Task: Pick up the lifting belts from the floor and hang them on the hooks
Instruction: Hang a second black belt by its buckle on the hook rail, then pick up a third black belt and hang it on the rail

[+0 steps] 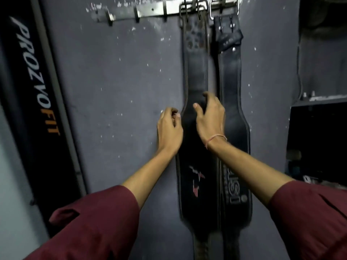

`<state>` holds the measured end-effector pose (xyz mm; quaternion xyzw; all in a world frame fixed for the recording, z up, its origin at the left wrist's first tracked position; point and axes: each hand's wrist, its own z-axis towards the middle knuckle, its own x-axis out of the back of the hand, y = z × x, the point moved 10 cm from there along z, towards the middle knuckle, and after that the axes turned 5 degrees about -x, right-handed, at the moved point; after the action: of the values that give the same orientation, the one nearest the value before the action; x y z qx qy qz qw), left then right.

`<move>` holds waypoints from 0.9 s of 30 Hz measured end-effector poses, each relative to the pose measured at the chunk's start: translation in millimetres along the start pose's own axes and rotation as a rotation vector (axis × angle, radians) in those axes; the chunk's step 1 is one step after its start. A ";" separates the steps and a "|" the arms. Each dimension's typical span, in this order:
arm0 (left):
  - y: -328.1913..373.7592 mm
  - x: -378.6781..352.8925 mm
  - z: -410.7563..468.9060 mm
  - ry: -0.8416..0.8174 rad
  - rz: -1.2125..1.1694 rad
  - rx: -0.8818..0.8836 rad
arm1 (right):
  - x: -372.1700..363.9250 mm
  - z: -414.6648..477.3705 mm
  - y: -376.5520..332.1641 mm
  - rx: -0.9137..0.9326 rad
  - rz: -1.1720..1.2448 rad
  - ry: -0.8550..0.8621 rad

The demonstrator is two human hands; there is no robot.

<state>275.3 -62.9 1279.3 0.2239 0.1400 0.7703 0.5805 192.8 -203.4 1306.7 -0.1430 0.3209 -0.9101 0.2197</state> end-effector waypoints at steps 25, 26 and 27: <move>-250.1 -40.5 -727.4 -0.731 0.032 1.115 | 17.7 -700.1 430.3 -1.436 -0.111 -0.800; -268.5 -51.7 -764.6 -0.752 0.035 1.154 | 19.4 -731.8 462.8 -1.516 -0.107 -0.784; -284.7 -61.0 -794.2 -0.754 0.028 1.184 | 20.7 -755.0 489.2 -1.576 -0.102 -0.770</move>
<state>122.8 -4.5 449.3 0.7561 0.3222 0.4417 0.3597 22.7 -161.2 424.1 -0.5644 0.7528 -0.3207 0.1091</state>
